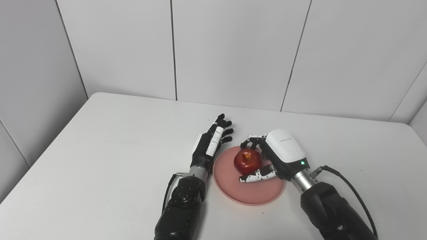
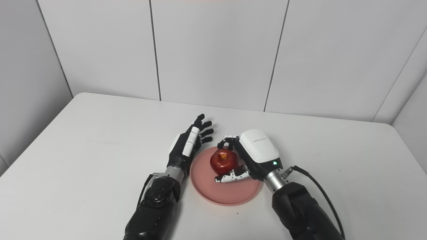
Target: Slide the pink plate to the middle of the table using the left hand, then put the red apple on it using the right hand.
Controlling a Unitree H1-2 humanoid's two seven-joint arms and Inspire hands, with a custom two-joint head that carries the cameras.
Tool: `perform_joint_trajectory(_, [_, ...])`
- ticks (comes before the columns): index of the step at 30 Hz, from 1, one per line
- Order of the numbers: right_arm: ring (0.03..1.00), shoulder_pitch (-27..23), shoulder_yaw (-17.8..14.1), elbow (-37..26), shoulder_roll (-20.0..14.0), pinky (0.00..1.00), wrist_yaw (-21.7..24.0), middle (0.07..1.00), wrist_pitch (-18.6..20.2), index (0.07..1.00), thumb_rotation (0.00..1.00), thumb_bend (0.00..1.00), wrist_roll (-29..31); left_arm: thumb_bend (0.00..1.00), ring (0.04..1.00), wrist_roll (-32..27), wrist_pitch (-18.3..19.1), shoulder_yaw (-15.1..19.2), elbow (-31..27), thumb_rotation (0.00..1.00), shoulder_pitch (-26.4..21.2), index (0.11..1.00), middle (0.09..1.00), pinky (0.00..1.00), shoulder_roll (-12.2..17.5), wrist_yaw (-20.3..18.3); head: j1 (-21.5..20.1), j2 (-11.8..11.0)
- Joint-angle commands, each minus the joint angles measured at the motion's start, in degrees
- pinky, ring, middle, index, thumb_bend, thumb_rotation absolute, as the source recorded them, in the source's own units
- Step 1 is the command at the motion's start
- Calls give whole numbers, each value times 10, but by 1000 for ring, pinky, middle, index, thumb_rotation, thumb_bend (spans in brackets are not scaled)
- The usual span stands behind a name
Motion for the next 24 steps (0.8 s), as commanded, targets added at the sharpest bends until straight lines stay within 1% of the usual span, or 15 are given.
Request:
perform_joint_trajectory(1, [251, -27, -3, -8, 1, 193, -8, 363, -19, 493, 183, 498, -4, 823, 846, -3, 13, -2, 25, 895, 31, 914, 888, 813, 0, -6, -6, 0])
perform_joint_trajectory(5, [245, -26, -1, 0, 4, 183, -9, 352, -17, 494, 182, 498, -8, 821, 855, -10, 21, 2, 19, 883, 33, 913, 893, 827, 0, -9, -10, 0])
perform_joint_trajectory(6, [254, -26, -1, 2, 4, 188, -9, 365, -17, 494, 182, 497, -9, 823, 847, -9, 21, 2, 18, 881, 34, 909, 887, 811, 0, -8, -11, 1])
perform_joint_trajectory(10, [264, -27, -1, 5, 4, 197, -7, 378, -16, 495, 183, 497, -9, 823, 835, -5, 17, 0, 16, 880, 35, 901, 876, 798, 1, -7, -15, 0])
perform_joint_trajectory(16, [260, -26, -1, 4, 2, 194, -11, 375, -17, 495, 184, 497, -12, 825, 828, -6, 20, 0, 14, 882, 36, 902, 872, 802, 2, -9, -17, 0])
perform_joint_trajectory(19, [252, -26, -1, -1, 0, 187, -3, 371, -11, 496, 185, 496, -14, 823, 828, -5, 19, 0, 15, 886, 36, 905, 873, 806, 2, -9, -17, 1])
perform_joint_trajectory(20, [253, -26, -1, -2, 0, 188, -1, 377, -9, 555, 420, 549, -14, 822, 828, -5, 18, 0, 16, 887, 36, 906, 873, 805, 2, -9, -17, 1])
perform_joint_trajectory(21, [254, -26, -2, -3, -1, 188, 1, 381, -10, 586, 543, 576, -12, 821, 827, -3, 17, -2, 17, 888, 35, 906, 873, 804, 2, -8, -17, 0])
perform_joint_trajectory(22, [275, -26, -3, -5, -2, 202, 5, 419, -9, 617, 652, 624, -10, 824, 829, -2, 15, -2, 19, 894, 35, 906, 869, 820, 3, -8, -17, 0])
perform_joint_trajectory(24, [297, -26, -4, -7, -3, 218, 10, 461, -8, 639, 706, 674, -9, 824, 829, -1, 14, -3, 20, 893, 34, 905, 865, 827, 3, -8, -17, 0])
